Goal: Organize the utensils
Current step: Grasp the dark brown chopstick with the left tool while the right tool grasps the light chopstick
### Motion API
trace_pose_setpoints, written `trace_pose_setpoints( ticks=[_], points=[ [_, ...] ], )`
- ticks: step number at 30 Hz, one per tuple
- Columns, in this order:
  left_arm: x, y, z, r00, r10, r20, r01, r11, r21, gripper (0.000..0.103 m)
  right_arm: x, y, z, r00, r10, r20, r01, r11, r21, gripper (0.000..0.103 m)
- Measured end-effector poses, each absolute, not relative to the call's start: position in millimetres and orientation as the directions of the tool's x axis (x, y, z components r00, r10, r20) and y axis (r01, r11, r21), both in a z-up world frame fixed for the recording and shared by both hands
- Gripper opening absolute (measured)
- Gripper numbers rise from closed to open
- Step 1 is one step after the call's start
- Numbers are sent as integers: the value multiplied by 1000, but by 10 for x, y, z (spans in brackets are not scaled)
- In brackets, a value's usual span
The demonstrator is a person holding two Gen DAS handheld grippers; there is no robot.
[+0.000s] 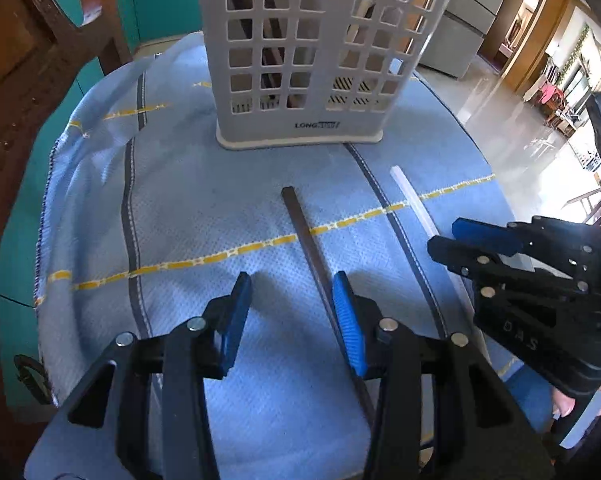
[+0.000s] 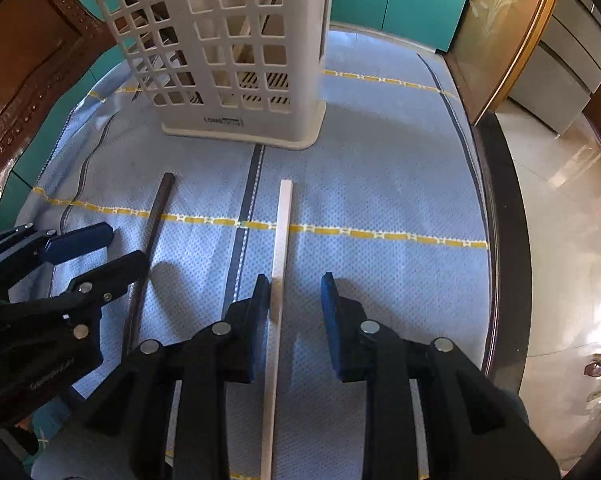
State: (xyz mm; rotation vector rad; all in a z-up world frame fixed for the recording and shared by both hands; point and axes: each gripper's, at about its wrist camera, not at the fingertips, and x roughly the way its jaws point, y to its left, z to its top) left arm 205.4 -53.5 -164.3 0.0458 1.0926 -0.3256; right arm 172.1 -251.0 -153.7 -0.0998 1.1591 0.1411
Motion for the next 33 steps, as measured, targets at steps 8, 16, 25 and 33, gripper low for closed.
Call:
trace_pose_setpoints(
  ticks=[8, 16, 25, 33],
  points=[
    [2100, -586, -1692, 457, -180, -871, 284, 958, -49, 25, 1669, -2544, -1501, 391, 108, -914, -179, 983, 40, 39],
    [2030, -459, -1659, 455, -206, -866, 363, 931, -30, 17, 1682, -2359, -1522, 414, 65, -908, -210, 977, -26, 40],
    [2046, -499, -1628, 456, -167, -874, 313, 950, -18, 21, 1634, -2340, -1512, 432, 63, -900, -205, 978, -31, 39],
    [2026, -488, -1628, 471, -169, -866, 287, 957, -31, 21, 1612, -2349, -1521, 449, 64, -891, -201, 979, -31, 39]
  ],
)
